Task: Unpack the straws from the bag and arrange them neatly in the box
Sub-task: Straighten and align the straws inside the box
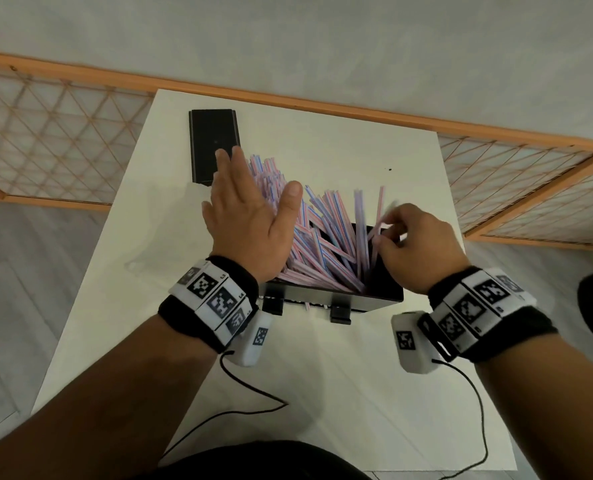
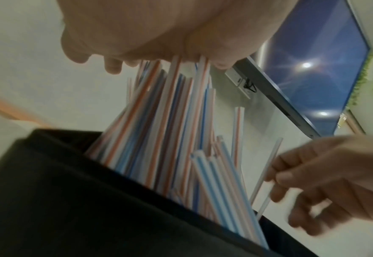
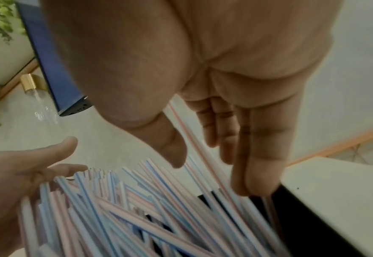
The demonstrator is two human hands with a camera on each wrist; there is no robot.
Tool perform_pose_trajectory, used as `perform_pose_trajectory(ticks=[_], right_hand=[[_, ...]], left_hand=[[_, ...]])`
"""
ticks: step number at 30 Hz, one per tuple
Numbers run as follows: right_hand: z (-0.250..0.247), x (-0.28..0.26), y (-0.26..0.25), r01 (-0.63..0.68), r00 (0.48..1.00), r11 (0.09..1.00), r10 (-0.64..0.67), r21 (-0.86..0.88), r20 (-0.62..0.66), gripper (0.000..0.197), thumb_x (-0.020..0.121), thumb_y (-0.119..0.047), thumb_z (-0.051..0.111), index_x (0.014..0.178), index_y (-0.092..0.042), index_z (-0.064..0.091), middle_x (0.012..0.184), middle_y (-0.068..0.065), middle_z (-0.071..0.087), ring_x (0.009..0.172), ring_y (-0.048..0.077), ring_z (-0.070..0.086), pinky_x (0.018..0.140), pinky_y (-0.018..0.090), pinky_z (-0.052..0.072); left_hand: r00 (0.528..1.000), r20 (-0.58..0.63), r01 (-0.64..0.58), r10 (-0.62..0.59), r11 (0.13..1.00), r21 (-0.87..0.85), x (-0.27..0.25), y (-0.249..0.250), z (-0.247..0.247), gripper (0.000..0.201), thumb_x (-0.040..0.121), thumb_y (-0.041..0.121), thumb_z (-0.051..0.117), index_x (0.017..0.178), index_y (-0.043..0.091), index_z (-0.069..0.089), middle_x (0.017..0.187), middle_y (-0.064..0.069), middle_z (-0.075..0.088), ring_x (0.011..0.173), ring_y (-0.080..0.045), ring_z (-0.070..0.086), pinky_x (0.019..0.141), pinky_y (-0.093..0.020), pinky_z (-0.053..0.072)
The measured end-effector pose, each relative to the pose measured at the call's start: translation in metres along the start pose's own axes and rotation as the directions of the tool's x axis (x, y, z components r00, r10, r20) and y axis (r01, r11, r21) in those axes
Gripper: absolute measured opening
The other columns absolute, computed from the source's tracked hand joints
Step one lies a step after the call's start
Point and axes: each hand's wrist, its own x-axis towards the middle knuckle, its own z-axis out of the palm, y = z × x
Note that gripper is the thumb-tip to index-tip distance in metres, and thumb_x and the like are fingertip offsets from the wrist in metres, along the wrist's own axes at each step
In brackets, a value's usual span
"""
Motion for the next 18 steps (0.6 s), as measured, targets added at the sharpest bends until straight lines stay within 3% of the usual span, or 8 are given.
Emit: perform_pose_trajectory(ticks=[2, 5, 8, 10, 12, 13, 15, 18], right_hand=[[0.007, 0.003, -0.008, 0.051, 0.997, 0.991, -0.057, 0.125, 0.045, 0.018, 0.091, -0.016, 0.062, 0.109, -0.021, 0.065, 0.091, -0.009, 0.069, 0.083, 0.013, 0.066, 0.076, 0.022, 0.046], [0.006, 0.001, -0.009, 0.098, 0.992, 0.971, -0.112, 0.219, 0.052, 0.024, 0.09, -0.011, 0.063, 0.11, -0.023, 0.067, 0.092, -0.015, 0.07, 0.084, 0.004, 0.067, 0.079, 0.01, 0.046], [-0.007, -0.007, 0.01, 0.003, 0.995, 0.985, 0.015, 0.175, -0.099, 0.011, 0.083, -0.026, 0.073, 0.091, -0.026, 0.065, 0.075, -0.013, 0.068, 0.073, 0.006, 0.066, 0.073, 0.022, 0.051], [-0.013, -0.009, 0.026, -0.146, 0.976, 0.977, 0.169, 0.158, -0.139, 0.018, 0.079, -0.035, 0.074, 0.085, -0.025, 0.06, 0.073, -0.007, 0.069, 0.072, 0.016, 0.07, 0.075, 0.032, 0.055], [-0.014, -0.007, 0.035, -0.26, 0.96, 0.958, 0.27, 0.123, -0.079, 0.029, 0.078, -0.04, 0.073, 0.097, -0.024, 0.06, 0.086, -0.008, 0.07, 0.082, 0.022, 0.071, 0.082, 0.039, 0.056], [-0.013, -0.006, 0.036, -0.272, 0.962, 0.959, 0.274, 0.084, -0.019, 0.037, 0.08, -0.04, 0.073, 0.109, -0.023, 0.059, 0.097, -0.008, 0.069, 0.09, 0.021, 0.069, 0.087, 0.037, 0.053], [-0.007, -0.002, 0.029, -0.2, 0.977, 0.977, 0.194, 0.073, 0.085, 0.046, 0.085, -0.032, 0.071, 0.128, -0.023, 0.057, 0.114, -0.009, 0.065, 0.096, 0.017, 0.066, 0.087, 0.029, 0.046], [0.003, 0.004, 0.019, -0.061, 0.993, 0.988, 0.046, 0.139, 0.108, 0.04, 0.089, -0.017, 0.065, 0.128, -0.028, 0.062, 0.117, -0.009, 0.068, 0.098, 0.014, 0.066, 0.087, 0.022, 0.042]], left_hand=[[1.0, -0.028, -0.013, 0.013, 1.0, -0.007, 0.001, 0.001, -0.001, 0.103, 0.085, 0.078, 0.017, 0.162, 0.011, 0.001, 0.171, -0.011, -0.003, 0.158, -0.028, 0.002, 0.124, -0.051, 0.005], [0.988, -0.141, 0.034, -0.07, 0.971, -0.238, 0.009, -0.005, -0.007, 0.094, 0.094, 0.068, 0.039, 0.16, 0.007, 0.009, 0.17, -0.012, 0.008, 0.157, -0.025, 0.011, 0.128, -0.043, 0.011], [0.952, -0.078, 0.215, -0.298, 0.823, -0.525, 0.01, -0.011, -0.006, 0.083, 0.097, 0.06, 0.048, 0.158, 0.011, 0.019, 0.165, -0.008, 0.025, 0.15, -0.024, 0.03, 0.122, -0.038, 0.029], [0.915, -0.02, 0.285, -0.404, 0.68, -0.676, 0.004, -0.011, -0.004, 0.09, 0.088, 0.068, 0.05, 0.151, 0.008, 0.029, 0.158, -0.016, 0.035, 0.142, -0.032, 0.04, 0.113, -0.038, 0.037], [0.911, -0.009, 0.27, -0.412, 0.616, -0.74, -0.002, -0.013, 0.001, 0.096, 0.076, 0.073, 0.049, 0.144, 0.005, 0.036, 0.152, -0.02, 0.04, 0.136, -0.034, 0.045, 0.11, -0.039, 0.039], [0.921, -0.015, 0.247, -0.389, 0.614, -0.749, -0.005, -0.013, 0.004, 0.093, 0.075, 0.072, 0.05, 0.14, 0.006, 0.038, 0.149, -0.02, 0.043, 0.131, -0.03, 0.048, 0.11, -0.038, 0.039], [0.941, -0.002, 0.222, -0.337, 0.624, -0.749, -0.011, -0.013, 0.009, 0.089, 0.074, 0.071, 0.051, 0.137, 0.009, 0.041, 0.141, -0.014, 0.049, 0.124, -0.021, 0.053, 0.113, -0.042, 0.042], [0.957, -0.021, 0.178, -0.288, 0.647, -0.741, -0.018, -0.014, 0.016, 0.077, 0.079, 0.065, 0.055, 0.135, 0.014, 0.044, 0.131, -0.003, 0.058, 0.118, -0.015, 0.061, 0.106, -0.04, 0.05]])
